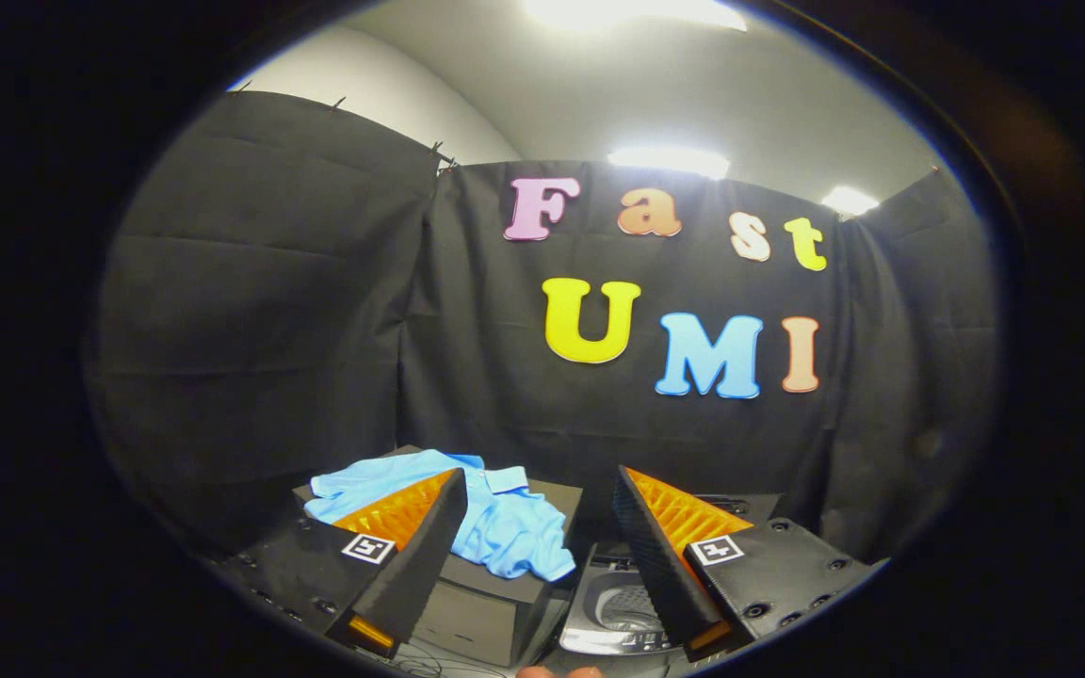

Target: Put the clothes into the washing machine and then close the washing machine lid.

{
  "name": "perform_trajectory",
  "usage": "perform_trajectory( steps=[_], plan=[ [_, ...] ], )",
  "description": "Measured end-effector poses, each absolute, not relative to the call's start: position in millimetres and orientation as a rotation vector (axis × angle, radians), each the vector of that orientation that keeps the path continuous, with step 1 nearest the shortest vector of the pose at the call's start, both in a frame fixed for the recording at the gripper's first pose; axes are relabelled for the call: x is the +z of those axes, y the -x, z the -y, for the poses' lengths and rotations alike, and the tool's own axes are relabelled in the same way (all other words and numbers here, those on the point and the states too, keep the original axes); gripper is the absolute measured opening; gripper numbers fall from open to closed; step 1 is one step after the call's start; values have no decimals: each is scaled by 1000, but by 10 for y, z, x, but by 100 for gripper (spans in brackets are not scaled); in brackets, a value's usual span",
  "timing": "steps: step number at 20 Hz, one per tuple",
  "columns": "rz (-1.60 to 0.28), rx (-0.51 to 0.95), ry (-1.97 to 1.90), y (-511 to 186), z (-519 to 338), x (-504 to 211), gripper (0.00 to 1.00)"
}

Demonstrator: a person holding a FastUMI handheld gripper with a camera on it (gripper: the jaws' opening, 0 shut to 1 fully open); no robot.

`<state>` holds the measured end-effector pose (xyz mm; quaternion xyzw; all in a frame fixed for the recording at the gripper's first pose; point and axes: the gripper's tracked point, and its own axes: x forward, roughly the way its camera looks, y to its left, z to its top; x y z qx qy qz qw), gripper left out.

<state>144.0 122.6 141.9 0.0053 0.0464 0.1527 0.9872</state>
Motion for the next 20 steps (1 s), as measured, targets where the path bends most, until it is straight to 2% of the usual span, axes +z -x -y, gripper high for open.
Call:
perform_trajectory(
  steps=[11, 20],
  plan=[
    [-233, 364, 35, -2468, -1607, 1268, 98],
    [-336, 443, 60, -2950, -2069, 852, 98]
  ],
)
